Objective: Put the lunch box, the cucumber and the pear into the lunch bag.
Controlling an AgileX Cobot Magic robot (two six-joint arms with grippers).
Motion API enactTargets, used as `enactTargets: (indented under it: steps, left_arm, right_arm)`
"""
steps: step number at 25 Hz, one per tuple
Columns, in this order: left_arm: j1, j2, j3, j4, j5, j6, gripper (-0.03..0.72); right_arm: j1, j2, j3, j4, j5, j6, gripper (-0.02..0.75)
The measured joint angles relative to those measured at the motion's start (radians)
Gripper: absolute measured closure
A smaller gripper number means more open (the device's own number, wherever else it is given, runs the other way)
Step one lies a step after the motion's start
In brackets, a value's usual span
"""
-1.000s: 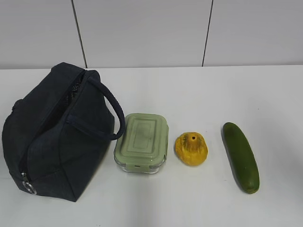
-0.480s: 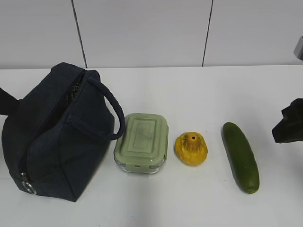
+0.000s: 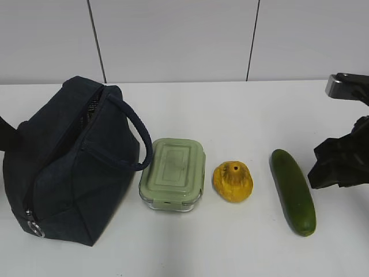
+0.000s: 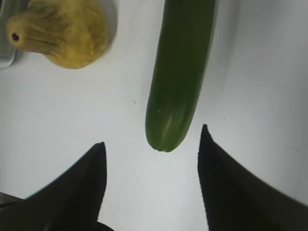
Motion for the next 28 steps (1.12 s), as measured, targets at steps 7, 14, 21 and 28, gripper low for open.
enactTargets:
  steps: [7, 14, 21, 28]
  left_arm:
    - [0.000, 0.073, 0.000, 0.000, 0.003, 0.003, 0.324]
    - [0.000, 0.099, 0.000, 0.001, -0.014, 0.003, 0.342]
    - [0.000, 0.099, 0.000, 0.001, -0.018, 0.003, 0.359]
    - [0.000, 0.099, 0.000, 0.001, -0.029, 0.003, 0.363]
  right_arm:
    - [0.000, 0.027, 0.000, 0.014, -0.051, -0.002, 0.243]
    - [0.000, 0.077, -0.008, 0.040, -0.066, -0.022, 0.241]
    - [0.000, 0.176, -0.027, 0.048, -0.093, -0.030, 0.158]
    - [0.000, 0.263, -0.036, 0.049, -0.110, -0.035, 0.118]
